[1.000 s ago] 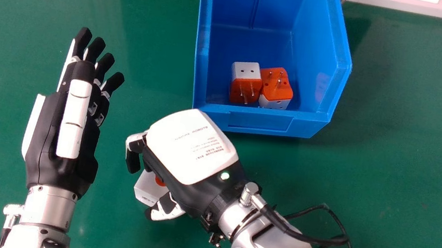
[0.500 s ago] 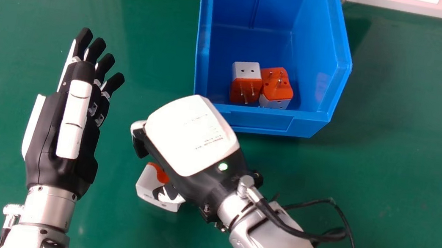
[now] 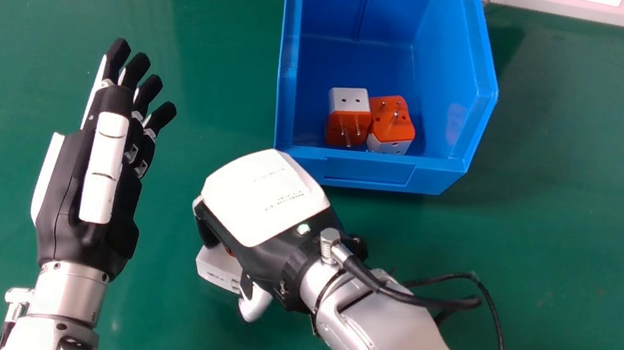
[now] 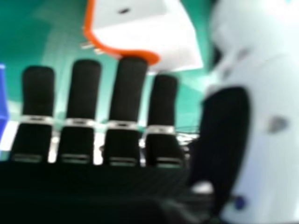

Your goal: Pick all objects and put in blue box

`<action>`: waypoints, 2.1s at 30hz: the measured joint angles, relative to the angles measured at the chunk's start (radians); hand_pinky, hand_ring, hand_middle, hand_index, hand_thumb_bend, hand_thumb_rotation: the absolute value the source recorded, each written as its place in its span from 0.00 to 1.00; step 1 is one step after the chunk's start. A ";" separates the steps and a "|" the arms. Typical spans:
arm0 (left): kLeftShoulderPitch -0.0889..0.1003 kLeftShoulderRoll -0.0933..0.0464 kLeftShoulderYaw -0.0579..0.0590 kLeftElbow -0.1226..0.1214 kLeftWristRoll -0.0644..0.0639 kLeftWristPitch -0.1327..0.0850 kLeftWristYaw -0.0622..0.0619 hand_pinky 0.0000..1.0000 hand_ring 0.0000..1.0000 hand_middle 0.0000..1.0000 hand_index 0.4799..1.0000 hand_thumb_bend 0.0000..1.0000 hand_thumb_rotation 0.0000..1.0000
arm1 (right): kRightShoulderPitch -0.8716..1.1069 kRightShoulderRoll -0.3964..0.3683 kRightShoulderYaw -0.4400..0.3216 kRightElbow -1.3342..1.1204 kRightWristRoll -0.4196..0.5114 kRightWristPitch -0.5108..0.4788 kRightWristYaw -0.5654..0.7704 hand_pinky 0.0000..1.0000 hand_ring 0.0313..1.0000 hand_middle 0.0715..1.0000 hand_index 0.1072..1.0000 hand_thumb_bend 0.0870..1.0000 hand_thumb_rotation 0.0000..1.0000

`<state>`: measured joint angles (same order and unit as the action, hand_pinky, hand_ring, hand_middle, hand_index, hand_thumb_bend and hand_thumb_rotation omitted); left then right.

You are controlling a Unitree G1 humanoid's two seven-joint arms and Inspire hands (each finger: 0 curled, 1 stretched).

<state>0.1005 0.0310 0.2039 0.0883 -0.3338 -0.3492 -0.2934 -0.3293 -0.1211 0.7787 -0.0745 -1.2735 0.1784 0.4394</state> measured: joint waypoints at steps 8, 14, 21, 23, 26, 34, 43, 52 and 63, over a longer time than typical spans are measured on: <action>0.000 0.000 0.000 0.000 0.000 0.000 -0.001 0.93 0.98 0.99 0.97 0.68 0.82 | 0.000 0.001 0.000 -0.010 0.001 0.005 0.018 0.66 0.86 0.89 0.78 0.67 0.02; 0.000 0.000 0.000 0.000 0.000 0.000 -0.002 0.94 0.98 0.99 0.98 0.69 0.82 | 0.000 -0.002 0.000 -0.016 0.004 0.000 0.025 0.69 0.91 0.94 0.83 0.68 0.02; 0.000 0.000 0.001 0.000 -0.001 0.000 -0.005 0.94 0.98 0.99 0.98 0.69 0.81 | -0.006 -0.001 0.000 -0.021 0.003 -0.001 0.046 0.69 0.93 0.97 0.86 0.69 0.03; 0.000 0.000 0.001 0.000 -0.001 0.000 -0.005 0.94 0.98 0.99 0.98 0.69 0.81 | -0.006 -0.001 0.000 -0.021 0.002 -0.001 0.046 0.69 0.93 0.97 0.86 0.69 0.03; 0.000 0.000 0.001 0.000 0.000 0.000 -0.004 0.94 0.98 0.99 0.97 0.69 0.81 | -0.006 -0.001 0.000 -0.025 0.003 0.002 0.048 0.69 0.93 0.98 0.87 0.69 0.03; -0.001 0.000 0.000 0.001 0.001 0.000 -0.003 0.93 0.97 0.99 0.96 0.69 0.82 | -0.010 0.000 0.000 -0.021 0.003 0.004 0.060 0.70 0.94 0.99 0.88 0.69 0.03; 0.000 -0.001 -0.001 0.000 0.002 -0.001 0.001 0.93 0.97 0.98 0.96 0.69 0.81 | -0.021 0.022 0.008 0.048 0.007 0.006 0.016 0.72 0.96 0.99 0.89 0.68 0.04; 0.000 -0.001 0.000 0.000 0.001 -0.001 -0.001 0.93 0.97 0.99 0.96 0.69 0.81 | -0.038 0.031 0.030 0.101 0.008 0.006 0.007 0.74 0.97 0.99 0.90 0.68 0.09; -0.001 -0.001 -0.001 0.001 0.002 -0.005 -0.003 0.93 0.97 0.99 0.96 0.69 0.81 | -0.021 0.032 0.042 0.110 0.019 0.011 0.069 0.75 0.98 1.00 0.90 0.67 0.12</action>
<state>0.1000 0.0304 0.2031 0.0889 -0.3316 -0.3540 -0.2960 -0.3508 -0.0891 0.8206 0.0359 -1.2546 0.1891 0.5089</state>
